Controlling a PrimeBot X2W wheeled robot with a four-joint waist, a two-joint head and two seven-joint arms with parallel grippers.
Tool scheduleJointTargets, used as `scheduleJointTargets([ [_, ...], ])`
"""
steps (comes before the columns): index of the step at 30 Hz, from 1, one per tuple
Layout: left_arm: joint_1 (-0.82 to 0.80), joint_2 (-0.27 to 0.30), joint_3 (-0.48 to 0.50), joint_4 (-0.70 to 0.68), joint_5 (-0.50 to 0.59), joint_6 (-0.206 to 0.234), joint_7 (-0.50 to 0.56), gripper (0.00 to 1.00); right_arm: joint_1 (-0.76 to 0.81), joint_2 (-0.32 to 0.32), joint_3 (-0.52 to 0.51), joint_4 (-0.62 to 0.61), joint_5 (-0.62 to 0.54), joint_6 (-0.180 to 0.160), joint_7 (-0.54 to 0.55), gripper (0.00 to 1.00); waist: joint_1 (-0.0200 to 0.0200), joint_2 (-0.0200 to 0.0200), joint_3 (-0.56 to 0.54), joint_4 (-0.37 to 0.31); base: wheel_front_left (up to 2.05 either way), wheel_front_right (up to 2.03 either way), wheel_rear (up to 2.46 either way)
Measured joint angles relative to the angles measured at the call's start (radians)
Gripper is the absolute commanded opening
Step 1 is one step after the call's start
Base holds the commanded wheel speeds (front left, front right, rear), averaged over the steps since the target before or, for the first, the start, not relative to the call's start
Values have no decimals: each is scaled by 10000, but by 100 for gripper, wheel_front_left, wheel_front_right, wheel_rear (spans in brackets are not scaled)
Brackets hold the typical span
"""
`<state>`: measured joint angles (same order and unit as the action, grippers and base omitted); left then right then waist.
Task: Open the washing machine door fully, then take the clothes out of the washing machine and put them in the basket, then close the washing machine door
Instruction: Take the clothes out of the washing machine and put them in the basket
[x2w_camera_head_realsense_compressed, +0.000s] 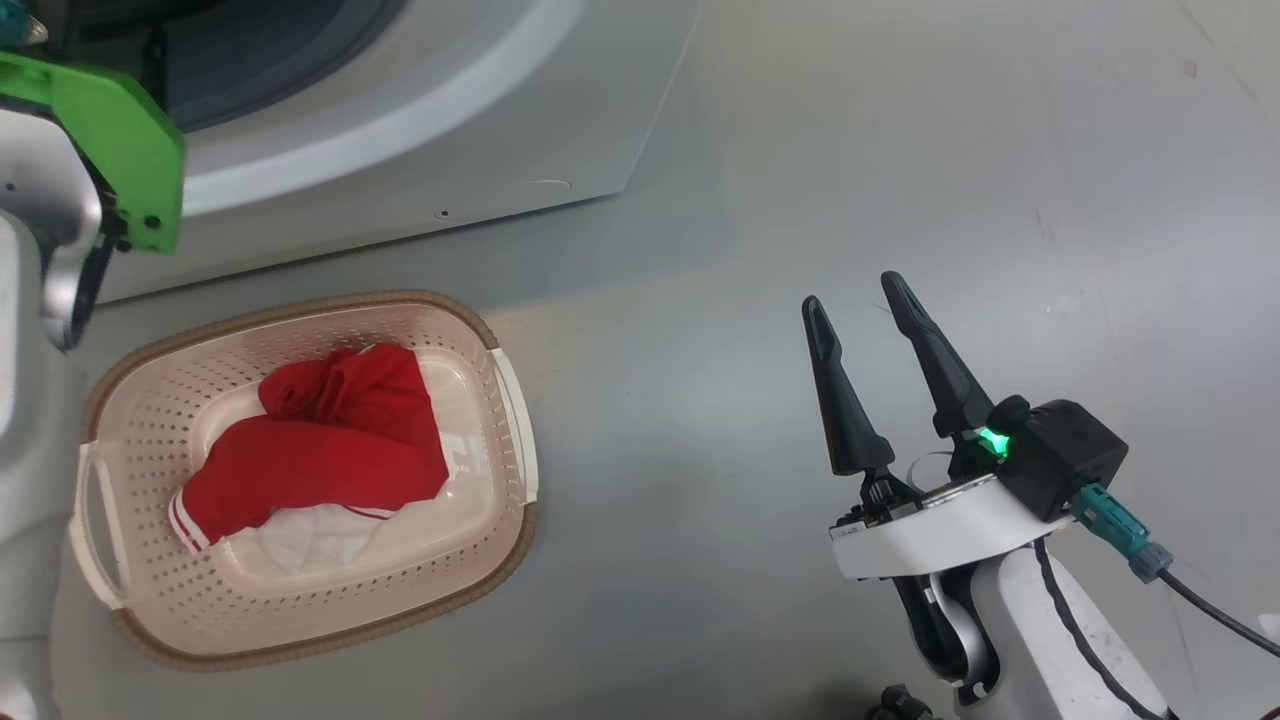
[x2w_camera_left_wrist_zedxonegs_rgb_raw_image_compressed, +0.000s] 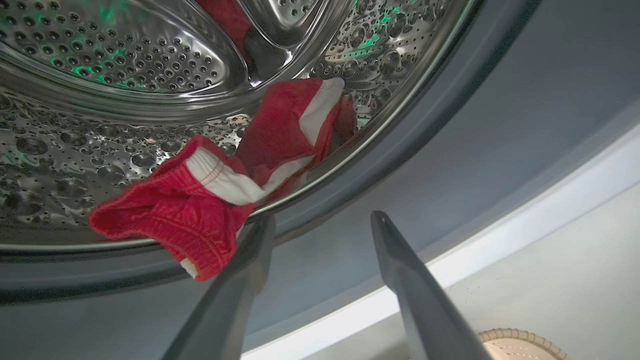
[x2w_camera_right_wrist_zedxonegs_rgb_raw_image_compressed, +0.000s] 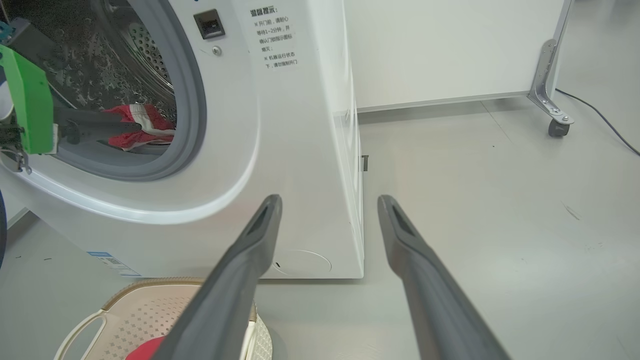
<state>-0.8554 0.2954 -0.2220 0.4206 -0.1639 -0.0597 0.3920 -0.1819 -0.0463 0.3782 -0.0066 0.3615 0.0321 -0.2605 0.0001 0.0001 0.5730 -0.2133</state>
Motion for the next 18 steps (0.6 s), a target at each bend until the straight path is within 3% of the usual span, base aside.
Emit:
scheduleJointTargets([
  [18, -2602, 1492, 472, 604, 301, -263, 1511, 100, -823, 2, 299, -96, 773, -247, 0, 100, 0, 0, 1344, -960, 0, 0, 0],
])
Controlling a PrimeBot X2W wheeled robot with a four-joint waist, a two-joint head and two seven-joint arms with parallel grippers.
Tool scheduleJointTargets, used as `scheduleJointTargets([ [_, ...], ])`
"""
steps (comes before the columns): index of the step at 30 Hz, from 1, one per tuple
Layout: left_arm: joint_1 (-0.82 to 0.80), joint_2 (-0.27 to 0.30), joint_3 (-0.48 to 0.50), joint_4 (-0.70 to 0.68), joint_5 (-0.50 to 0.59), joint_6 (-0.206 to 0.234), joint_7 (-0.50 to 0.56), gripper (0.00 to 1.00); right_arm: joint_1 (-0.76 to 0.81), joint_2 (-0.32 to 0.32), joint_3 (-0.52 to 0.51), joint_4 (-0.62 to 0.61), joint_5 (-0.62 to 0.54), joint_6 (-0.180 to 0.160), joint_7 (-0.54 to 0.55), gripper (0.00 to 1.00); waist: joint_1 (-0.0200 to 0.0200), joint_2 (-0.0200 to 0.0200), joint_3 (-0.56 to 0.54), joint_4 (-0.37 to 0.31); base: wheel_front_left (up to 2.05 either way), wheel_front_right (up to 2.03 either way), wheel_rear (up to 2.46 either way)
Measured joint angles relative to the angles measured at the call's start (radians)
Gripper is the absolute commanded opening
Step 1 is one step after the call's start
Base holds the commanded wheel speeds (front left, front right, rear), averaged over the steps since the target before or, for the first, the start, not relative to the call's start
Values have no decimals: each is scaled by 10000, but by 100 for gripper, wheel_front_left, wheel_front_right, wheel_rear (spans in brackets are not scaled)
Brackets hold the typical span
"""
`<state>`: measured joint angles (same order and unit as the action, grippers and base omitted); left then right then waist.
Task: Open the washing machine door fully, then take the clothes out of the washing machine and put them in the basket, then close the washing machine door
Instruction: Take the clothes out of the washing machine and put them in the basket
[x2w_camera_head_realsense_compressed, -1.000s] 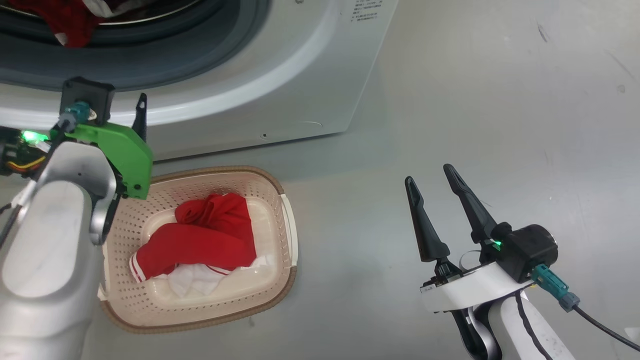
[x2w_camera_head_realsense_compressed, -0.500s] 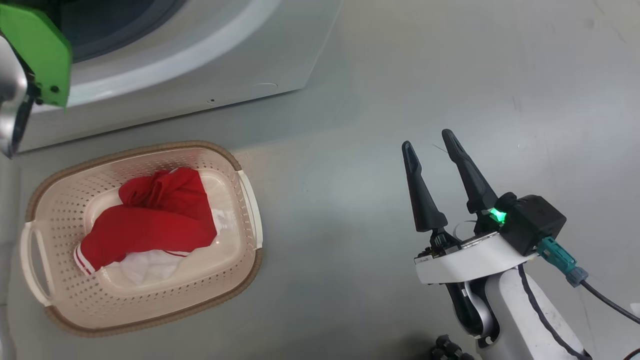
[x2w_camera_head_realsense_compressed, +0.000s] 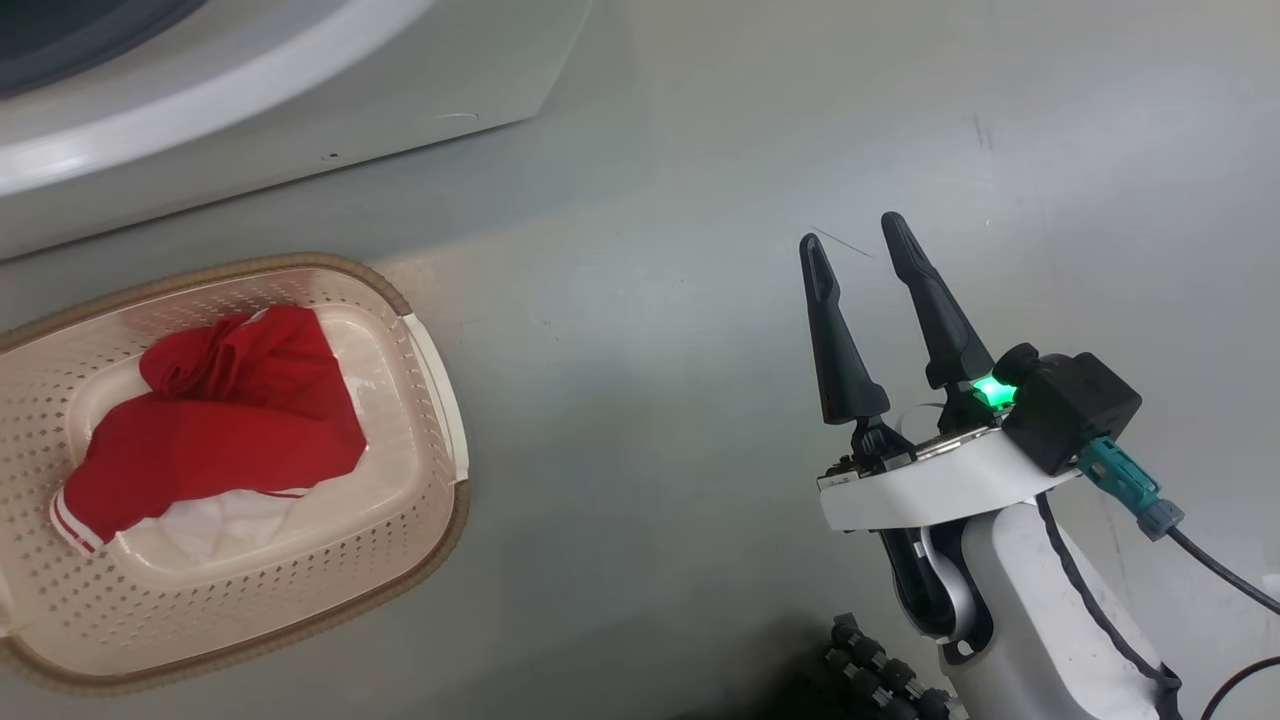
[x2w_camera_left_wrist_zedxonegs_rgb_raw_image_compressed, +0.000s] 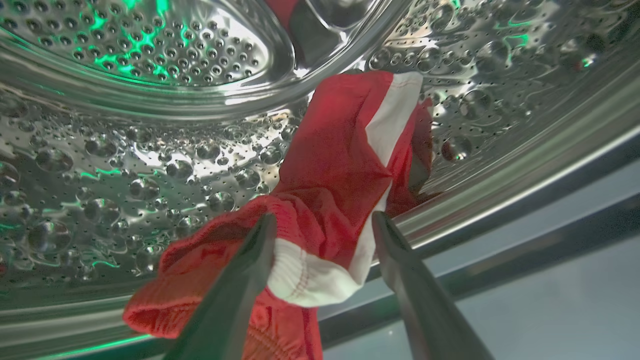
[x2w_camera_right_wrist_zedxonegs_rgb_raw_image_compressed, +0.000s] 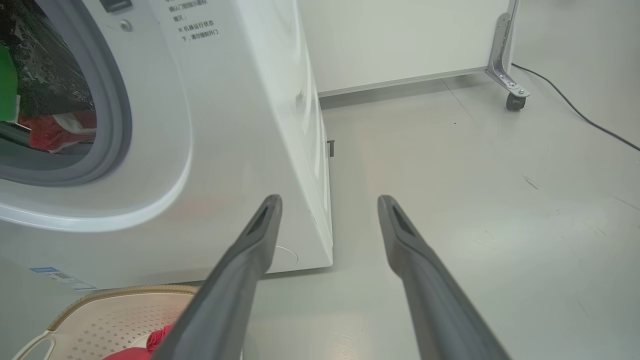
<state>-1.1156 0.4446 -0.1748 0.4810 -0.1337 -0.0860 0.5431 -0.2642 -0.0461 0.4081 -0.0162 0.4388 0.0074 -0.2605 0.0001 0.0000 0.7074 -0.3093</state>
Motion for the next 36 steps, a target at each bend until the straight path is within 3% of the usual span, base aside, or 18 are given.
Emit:
scheduleJointTargets([
  [7, -426, 481, 222, 569, 48, -33, 734, 100, -278, 2, 100, 2, 117, -27, 0, 100, 0, 0, 353, -258, 0, 0, 0],
  [12, -477, 523, 349, 963, 123, 205, 1256, 100, -366, 2, 98, 56, 186, -100, 0, 100, 0, 0, 432, -349, 0, 0, 0],
  [13, -540, 525, 345, 989, 123, 205, 1338, 74, -368, 2, 98, 69, 188, -100, 0, 100, 0, 0, 432, -349, 0, 0, 0],
  [14, -594, 525, 336, 1014, 123, 205, 1348, 33, -373, 2, 100, 81, 188, -100, 0, 100, 0, 0, 433, -349, 0, 0, 0],
  [15, -639, 525, 324, 1028, 123, 205, 1350, 0, -386, 2, 104, 92, 188, -100, 0, 100, -1, 0, 433, -349, 0, 0, 0],
  [25, -812, 491, 67, 1016, 314, 201, 1379, 0, -581, 2, 113, 171, 194, -100, 0, 100, 0, 0, 417, -290, 0, 0, 0],
  [36, -826, -186, -320, 525, 491, 203, -311, 0, -581, 0, -257, 479, -232, -100, 0, 100, 0, 0, 112, 181, 0, 0, 0],
])
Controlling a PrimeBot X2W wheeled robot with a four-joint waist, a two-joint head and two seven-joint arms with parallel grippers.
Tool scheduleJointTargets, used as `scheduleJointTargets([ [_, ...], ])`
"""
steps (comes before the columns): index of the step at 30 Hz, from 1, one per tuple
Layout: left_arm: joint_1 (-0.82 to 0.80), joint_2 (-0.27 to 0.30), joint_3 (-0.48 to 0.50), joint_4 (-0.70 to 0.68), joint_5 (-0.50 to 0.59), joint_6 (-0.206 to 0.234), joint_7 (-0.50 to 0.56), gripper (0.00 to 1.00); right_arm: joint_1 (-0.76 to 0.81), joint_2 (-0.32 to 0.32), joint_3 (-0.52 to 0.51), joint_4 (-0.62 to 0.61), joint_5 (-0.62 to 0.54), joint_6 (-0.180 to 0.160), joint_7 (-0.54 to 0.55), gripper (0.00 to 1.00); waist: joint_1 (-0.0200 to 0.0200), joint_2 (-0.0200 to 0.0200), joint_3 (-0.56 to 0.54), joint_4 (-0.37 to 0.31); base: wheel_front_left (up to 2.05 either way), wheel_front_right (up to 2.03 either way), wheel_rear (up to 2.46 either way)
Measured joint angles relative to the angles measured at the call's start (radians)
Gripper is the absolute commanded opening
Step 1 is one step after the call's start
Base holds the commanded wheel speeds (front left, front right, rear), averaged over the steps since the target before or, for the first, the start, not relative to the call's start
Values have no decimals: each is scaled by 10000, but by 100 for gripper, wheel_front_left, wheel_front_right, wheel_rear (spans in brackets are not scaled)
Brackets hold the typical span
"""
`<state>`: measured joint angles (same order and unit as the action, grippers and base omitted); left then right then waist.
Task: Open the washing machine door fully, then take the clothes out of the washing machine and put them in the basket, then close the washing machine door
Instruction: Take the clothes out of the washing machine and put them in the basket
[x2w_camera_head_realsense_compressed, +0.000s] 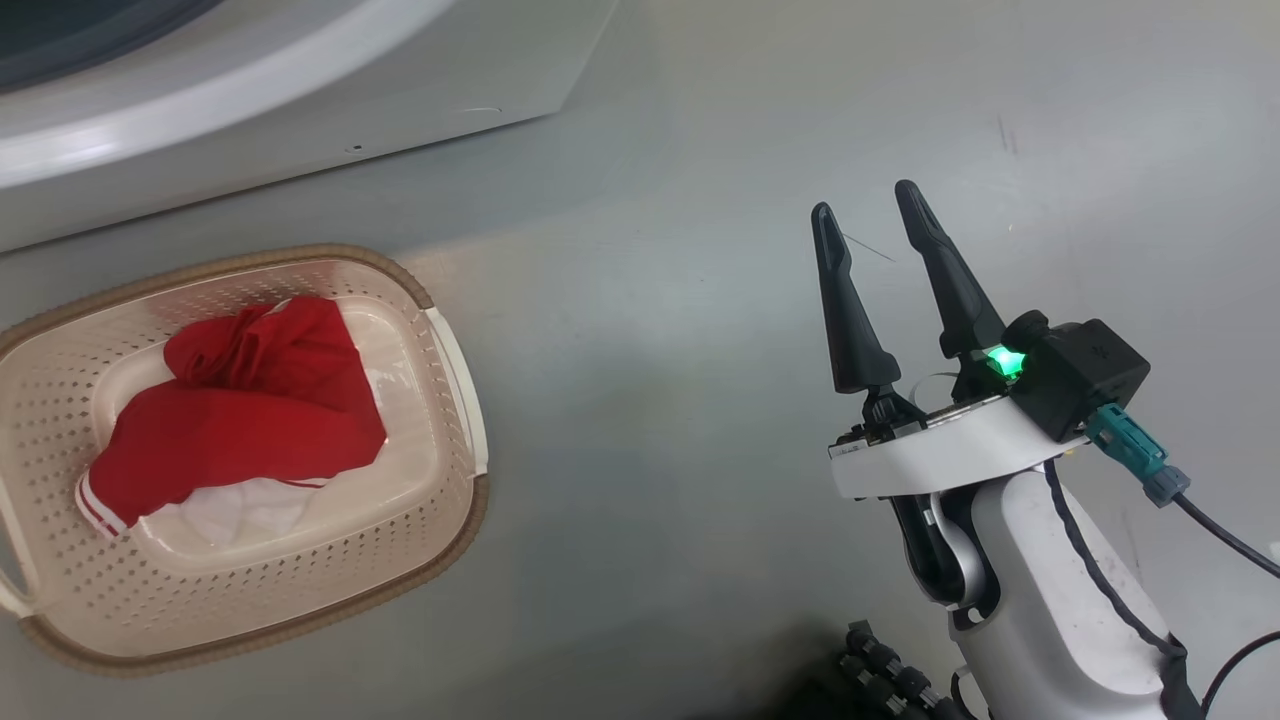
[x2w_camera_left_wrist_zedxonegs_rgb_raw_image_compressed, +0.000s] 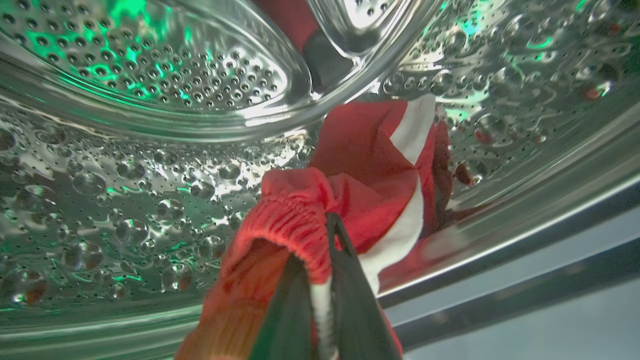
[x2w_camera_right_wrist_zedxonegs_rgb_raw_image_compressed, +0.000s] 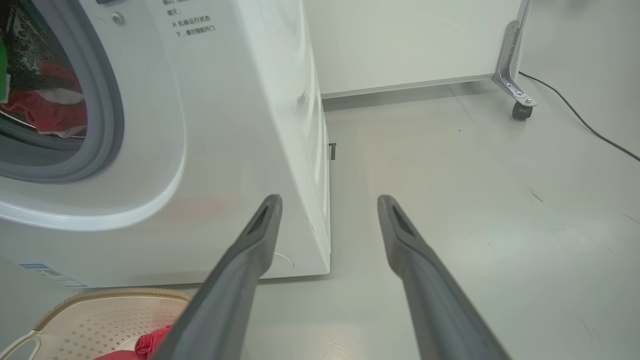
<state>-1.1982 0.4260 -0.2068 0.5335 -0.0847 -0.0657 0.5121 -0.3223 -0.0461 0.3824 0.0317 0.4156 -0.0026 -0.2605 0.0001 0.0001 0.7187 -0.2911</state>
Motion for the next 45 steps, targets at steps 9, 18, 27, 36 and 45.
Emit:
scheduleJointTargets([
  [9, 465, -821, 203, -500, -408, 347, -1831, 0, 44, -4, -190, 253, -506, 46, 0, 100, -1, 0, -480, 549, 0, 0, 0],
  [18, 1853, -1661, 639, -1072, -1039, 796, -3685, 0, 319, -27, -355, 431, -851, 165, 0, 100, -1, 0, -1072, 1107, 0, 0, 0],
  [27, 3416, -2382, 1085, -1831, -1465, 1243, -5545, 0, 665, -33, -545, 556, -1126, 238, 0, 100, -1, 0, -1682, 1579, 0, 0, 0],
  [36, 5116, -3003, 1120, -2700, -1544, 1444, -7183, 0, 1000, -33, -686, 625, -1298, 320, 0, 100, -1, 0, -2389, 1965, 0, 0, 0],
  [45, 6421, -3438, 711, -3551, -1524, 1501, -7591, 0, 1448, -33, -869, 748, -1467, 359, 0, 100, -2, 0, -3054, 2314, 0, 0, 0],
])
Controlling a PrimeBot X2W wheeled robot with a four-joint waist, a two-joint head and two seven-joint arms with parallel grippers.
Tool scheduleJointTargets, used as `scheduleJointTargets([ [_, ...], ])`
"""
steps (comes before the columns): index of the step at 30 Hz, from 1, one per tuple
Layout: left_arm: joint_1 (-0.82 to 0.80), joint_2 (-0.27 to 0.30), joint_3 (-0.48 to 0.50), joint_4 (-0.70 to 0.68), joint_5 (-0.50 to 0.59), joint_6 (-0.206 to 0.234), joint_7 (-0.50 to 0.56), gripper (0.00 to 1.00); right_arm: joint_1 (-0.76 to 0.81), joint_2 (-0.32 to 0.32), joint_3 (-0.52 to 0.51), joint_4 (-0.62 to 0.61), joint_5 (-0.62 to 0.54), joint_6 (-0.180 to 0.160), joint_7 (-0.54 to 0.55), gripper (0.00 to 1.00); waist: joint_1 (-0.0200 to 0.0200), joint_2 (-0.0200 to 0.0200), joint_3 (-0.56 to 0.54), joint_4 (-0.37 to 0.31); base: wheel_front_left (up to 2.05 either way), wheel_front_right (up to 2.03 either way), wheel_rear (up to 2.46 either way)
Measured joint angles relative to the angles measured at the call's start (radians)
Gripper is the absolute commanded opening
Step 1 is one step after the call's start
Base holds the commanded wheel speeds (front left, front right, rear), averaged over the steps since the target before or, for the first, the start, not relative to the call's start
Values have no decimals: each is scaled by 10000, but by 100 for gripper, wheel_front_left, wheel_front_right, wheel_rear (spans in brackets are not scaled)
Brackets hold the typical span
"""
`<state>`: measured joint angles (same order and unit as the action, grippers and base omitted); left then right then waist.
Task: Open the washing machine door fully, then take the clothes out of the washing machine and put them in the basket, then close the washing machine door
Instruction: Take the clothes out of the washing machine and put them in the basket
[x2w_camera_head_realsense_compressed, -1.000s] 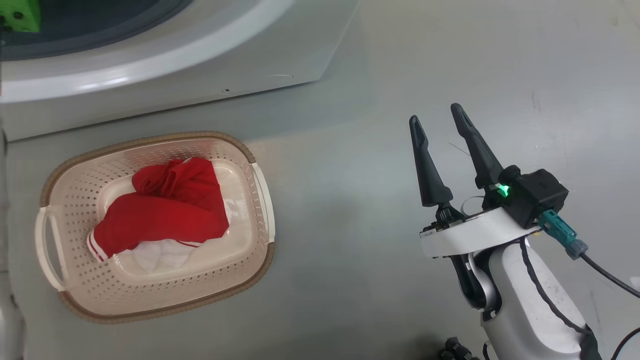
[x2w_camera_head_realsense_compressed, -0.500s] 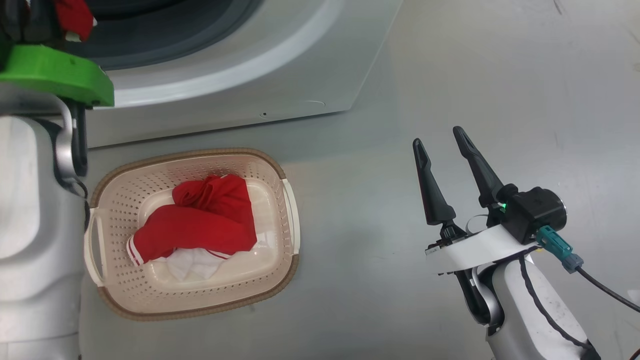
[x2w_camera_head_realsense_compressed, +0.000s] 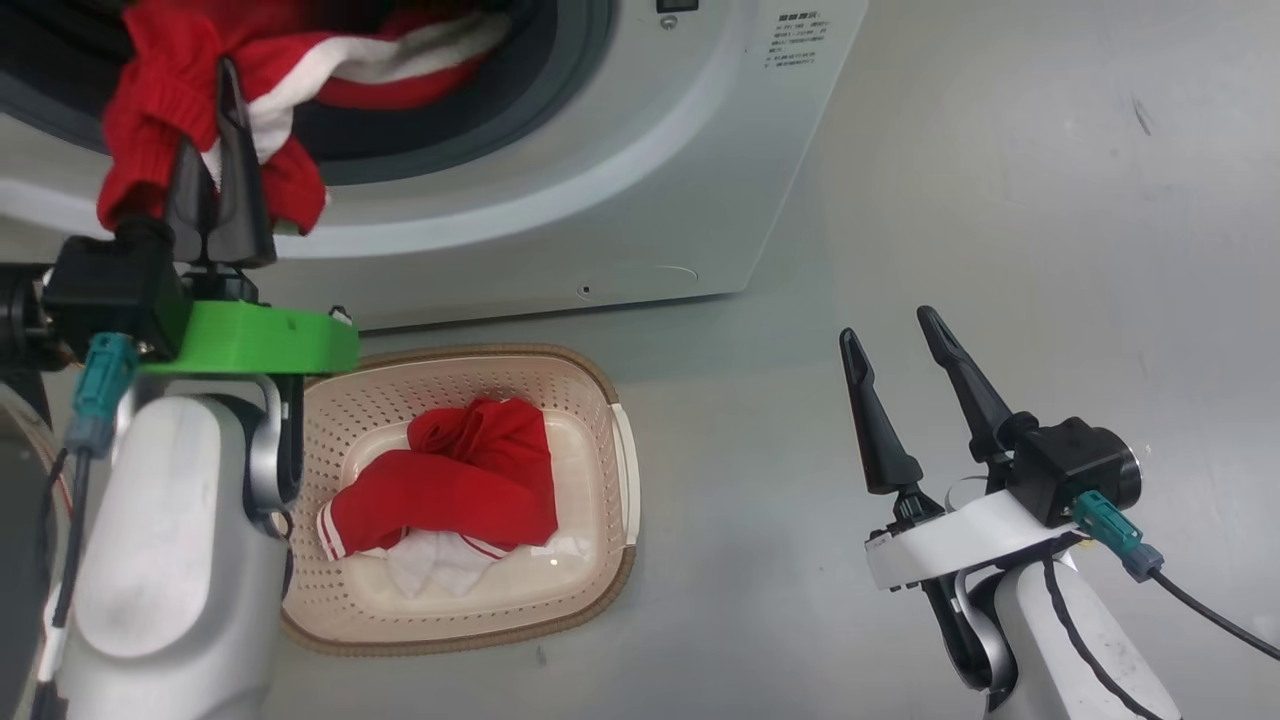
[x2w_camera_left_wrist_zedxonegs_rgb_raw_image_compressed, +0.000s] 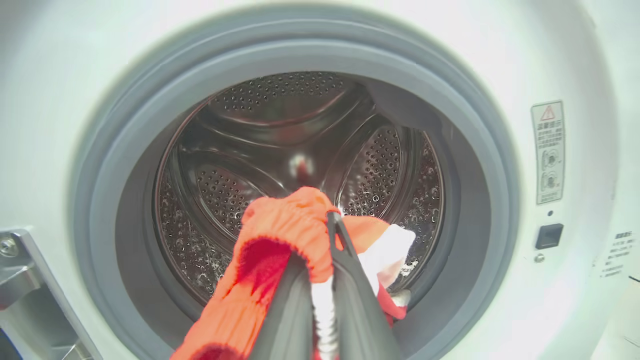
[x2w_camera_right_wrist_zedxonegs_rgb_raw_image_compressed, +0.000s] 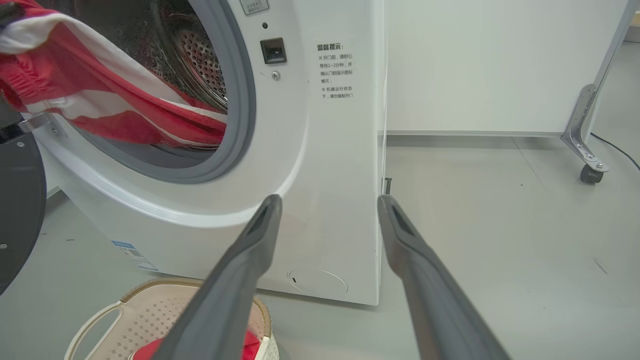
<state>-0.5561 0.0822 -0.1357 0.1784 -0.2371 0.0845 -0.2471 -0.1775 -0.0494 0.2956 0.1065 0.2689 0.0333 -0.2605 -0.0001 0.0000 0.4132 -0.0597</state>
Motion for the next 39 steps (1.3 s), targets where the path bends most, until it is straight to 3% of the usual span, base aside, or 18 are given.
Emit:
scheduleJointTargets([
  [18, 2454, -150, -167, -2255, 86, 151, -50, 0, 1144, 4, -13, 128, -2, -4, 0, 100, 0, 0, -1577, 545, 0, 0, 0],
  [25, 3880, -222, -460, -1785, -123, 161, 8, 0, 1354, 6, 176, 98, -2, -2, 0, 100, 0, 0, -1945, 629, 0, 0, 0],
  [39, 4544, -305, -851, 201, -842, 161, 564, 0, 1409, 6, 451, -288, -2, 10, 0, 100, 0, 0, -1454, 303, 0, 0, 0],
])
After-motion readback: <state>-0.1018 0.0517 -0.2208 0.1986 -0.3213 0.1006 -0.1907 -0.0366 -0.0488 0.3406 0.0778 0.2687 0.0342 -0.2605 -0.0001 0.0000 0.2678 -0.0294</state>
